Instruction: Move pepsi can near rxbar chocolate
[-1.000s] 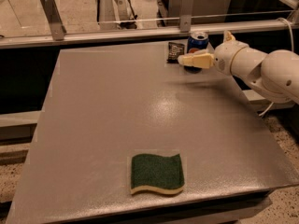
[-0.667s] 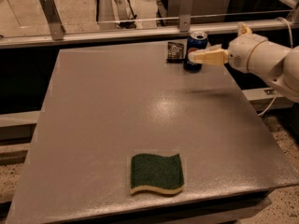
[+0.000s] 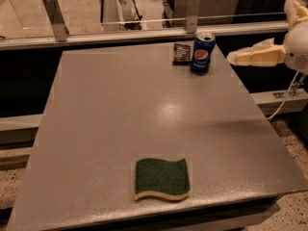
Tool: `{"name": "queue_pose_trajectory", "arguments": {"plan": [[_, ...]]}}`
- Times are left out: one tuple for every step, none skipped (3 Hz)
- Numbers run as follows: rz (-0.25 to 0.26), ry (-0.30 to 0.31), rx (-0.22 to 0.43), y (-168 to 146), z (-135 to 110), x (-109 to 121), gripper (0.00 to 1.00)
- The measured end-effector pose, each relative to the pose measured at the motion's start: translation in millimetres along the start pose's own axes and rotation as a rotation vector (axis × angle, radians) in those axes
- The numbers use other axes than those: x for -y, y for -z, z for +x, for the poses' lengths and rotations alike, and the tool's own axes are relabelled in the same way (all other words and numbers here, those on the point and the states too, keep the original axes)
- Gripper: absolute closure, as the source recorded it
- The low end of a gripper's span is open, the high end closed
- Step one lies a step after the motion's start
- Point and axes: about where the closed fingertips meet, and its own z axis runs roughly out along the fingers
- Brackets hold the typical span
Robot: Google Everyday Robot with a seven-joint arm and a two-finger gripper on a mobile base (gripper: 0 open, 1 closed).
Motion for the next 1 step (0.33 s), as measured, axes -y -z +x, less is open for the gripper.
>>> {"name": "queue_pose_trajectory", "arguments": {"plan": [[-0.004, -0.006, -0.002, -5.2, 1.5, -2.1, 0.00]]}}
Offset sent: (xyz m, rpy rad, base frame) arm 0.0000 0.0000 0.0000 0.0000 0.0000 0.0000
